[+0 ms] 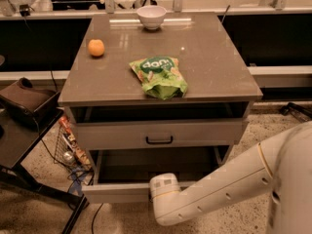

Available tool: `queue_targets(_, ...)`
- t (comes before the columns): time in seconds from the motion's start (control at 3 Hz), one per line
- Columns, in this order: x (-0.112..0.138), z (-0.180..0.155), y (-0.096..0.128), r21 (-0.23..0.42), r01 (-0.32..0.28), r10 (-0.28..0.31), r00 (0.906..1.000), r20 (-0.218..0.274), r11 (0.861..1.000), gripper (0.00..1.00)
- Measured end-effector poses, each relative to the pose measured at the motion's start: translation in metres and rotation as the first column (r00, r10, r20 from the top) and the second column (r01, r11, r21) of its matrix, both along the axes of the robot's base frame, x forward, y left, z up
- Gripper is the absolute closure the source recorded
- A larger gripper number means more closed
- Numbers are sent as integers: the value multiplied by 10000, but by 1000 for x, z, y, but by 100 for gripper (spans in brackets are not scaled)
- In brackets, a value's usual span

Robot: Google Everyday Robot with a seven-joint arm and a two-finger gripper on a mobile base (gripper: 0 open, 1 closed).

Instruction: Open middle drawer

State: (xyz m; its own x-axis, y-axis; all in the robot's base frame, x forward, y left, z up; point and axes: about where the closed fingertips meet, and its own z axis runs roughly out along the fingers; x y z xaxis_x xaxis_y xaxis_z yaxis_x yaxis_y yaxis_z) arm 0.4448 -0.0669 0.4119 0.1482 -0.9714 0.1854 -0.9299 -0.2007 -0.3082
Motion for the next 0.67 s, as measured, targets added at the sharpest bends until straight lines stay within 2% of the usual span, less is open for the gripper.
queue_targets(0.33,-14,105,-7,-1771,445,-287,9954,911,9832,100)
queue_targets(0.67,-1,174,-21,-2269,606,-204,9843,1755,9720,100)
